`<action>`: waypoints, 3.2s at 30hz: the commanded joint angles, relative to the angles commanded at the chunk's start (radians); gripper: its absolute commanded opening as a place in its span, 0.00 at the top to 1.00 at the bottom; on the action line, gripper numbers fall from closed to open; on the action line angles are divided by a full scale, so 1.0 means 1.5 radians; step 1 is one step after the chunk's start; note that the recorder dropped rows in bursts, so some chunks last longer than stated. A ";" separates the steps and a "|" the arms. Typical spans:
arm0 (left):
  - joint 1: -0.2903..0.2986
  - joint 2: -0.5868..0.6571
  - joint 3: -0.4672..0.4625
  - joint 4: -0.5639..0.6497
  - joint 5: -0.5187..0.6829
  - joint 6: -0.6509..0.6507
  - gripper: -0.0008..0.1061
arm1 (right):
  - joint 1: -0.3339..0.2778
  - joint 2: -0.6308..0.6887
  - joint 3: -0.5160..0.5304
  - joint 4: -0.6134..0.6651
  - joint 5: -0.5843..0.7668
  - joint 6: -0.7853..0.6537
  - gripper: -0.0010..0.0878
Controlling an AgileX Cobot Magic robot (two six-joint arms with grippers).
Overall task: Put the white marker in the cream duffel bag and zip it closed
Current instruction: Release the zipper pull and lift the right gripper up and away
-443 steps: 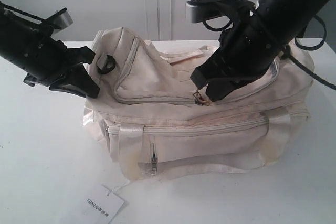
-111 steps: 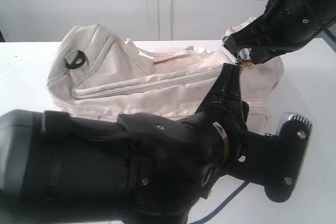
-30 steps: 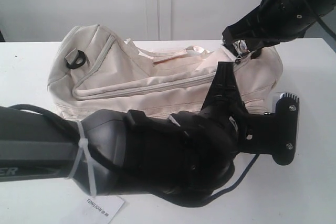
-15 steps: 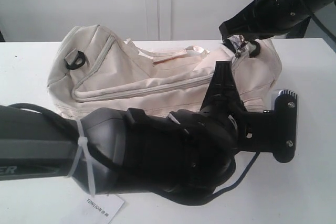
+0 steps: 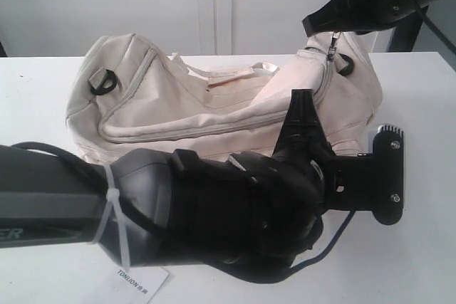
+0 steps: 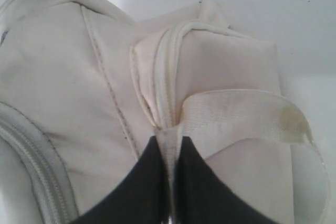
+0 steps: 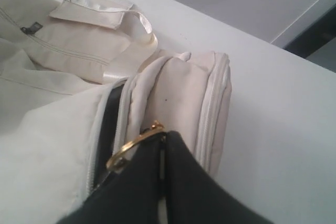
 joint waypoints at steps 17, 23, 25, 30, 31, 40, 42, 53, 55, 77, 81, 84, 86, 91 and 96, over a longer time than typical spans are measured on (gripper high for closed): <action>-0.016 -0.016 0.000 -0.034 -0.034 0.049 0.99 | 0.000 0.068 0.000 -0.002 -0.137 0.015 0.99; -0.021 -0.016 0.000 -0.059 -0.034 0.078 0.99 | 0.000 0.087 0.000 -0.002 -0.158 0.015 0.99; -0.026 -0.016 0.000 -0.064 -0.034 0.092 0.99 | 0.000 0.092 0.000 -0.002 -0.164 0.015 0.99; -0.032 -0.016 0.000 -0.066 -0.032 0.093 0.99 | 0.000 0.098 0.000 -0.002 -0.172 0.015 0.99; -0.032 -0.016 0.000 -0.066 -0.032 0.093 0.99 | 0.000 0.100 0.000 -0.002 -0.173 0.015 0.99; -0.033 -0.016 0.000 -0.067 -0.030 0.093 0.99 | -0.015 0.116 0.000 -0.002 -0.172 0.015 0.99; -0.033 -0.016 0.000 -0.067 -0.028 0.093 0.99 | -0.015 0.114 0.000 -0.001 -0.169 0.015 0.99; -0.033 -0.015 0.000 -0.067 -0.004 0.093 0.99 | -0.014 0.093 0.000 0.106 -0.119 0.015 0.99; -0.033 -0.015 0.000 -0.067 -0.004 0.093 0.99 | -0.014 0.083 0.000 0.116 -0.109 0.015 0.99; -0.031 -0.015 0.000 -0.067 -0.003 0.091 0.99 | -0.014 0.058 0.000 0.226 0.087 0.013 0.99; -0.031 -0.015 0.000 -0.067 -0.003 0.091 0.99 | -0.014 0.058 0.000 0.229 0.112 0.013 0.99; -0.031 -0.015 0.000 -0.067 -0.003 0.091 0.99 | -0.014 0.058 0.000 0.248 0.122 0.013 0.99; -0.031 -0.015 0.000 -0.067 -0.004 0.087 0.99 | -0.014 0.058 0.000 0.260 0.123 0.013 0.99; -0.031 -0.015 0.000 -0.067 -0.004 0.087 0.99 | -0.014 0.058 0.000 0.262 0.135 0.013 0.99; -0.031 -0.015 0.000 -0.067 -0.002 0.088 0.99 | -0.014 0.057 0.000 0.262 0.144 0.013 0.98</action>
